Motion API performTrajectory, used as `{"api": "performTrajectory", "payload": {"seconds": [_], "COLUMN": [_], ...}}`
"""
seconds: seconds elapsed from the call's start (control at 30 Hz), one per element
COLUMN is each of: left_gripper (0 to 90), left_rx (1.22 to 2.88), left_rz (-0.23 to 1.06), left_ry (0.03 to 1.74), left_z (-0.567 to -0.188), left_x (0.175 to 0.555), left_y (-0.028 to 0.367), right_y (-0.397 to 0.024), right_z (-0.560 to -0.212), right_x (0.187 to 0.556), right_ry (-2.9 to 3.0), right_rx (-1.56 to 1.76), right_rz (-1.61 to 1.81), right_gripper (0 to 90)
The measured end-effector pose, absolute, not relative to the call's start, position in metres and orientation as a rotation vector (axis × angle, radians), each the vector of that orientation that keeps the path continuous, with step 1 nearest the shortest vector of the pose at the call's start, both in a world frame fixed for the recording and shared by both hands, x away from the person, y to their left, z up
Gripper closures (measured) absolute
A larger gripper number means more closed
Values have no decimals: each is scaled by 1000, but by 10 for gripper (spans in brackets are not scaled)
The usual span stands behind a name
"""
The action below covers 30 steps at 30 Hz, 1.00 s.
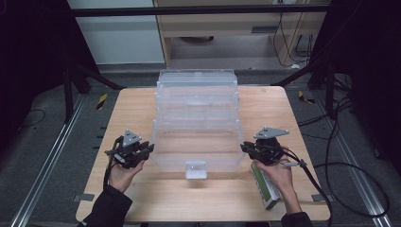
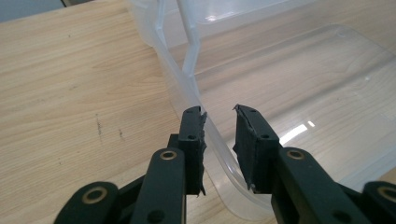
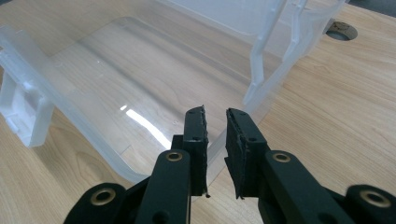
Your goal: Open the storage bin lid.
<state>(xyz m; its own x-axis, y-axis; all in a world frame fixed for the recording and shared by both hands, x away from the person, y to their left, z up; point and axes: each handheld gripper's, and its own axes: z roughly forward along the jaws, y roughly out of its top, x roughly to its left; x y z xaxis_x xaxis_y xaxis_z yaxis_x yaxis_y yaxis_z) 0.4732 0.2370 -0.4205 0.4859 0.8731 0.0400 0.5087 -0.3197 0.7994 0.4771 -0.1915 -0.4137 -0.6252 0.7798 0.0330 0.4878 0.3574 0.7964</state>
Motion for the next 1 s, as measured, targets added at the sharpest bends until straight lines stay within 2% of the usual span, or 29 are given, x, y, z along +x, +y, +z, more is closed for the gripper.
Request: {"api": "performTrajectory", "payload": {"seconds": [0.53, 1.0], "left_gripper": [704, 493], "left_rx": [1958, 1884], "left_rz": [604, 685], "left_ry": [1136, 1155], "left_z": [-422, -406], "left_x": [468, 461], "left_y": [238, 262], "right_y": [-194, -203], "right_z": [-413, -396], "right_x": [478, 472], "right_ry": [2273, 2200], "right_rx": [1139, 1158], "right_rz": [1157, 1172], "right_gripper": [780, 635]}}
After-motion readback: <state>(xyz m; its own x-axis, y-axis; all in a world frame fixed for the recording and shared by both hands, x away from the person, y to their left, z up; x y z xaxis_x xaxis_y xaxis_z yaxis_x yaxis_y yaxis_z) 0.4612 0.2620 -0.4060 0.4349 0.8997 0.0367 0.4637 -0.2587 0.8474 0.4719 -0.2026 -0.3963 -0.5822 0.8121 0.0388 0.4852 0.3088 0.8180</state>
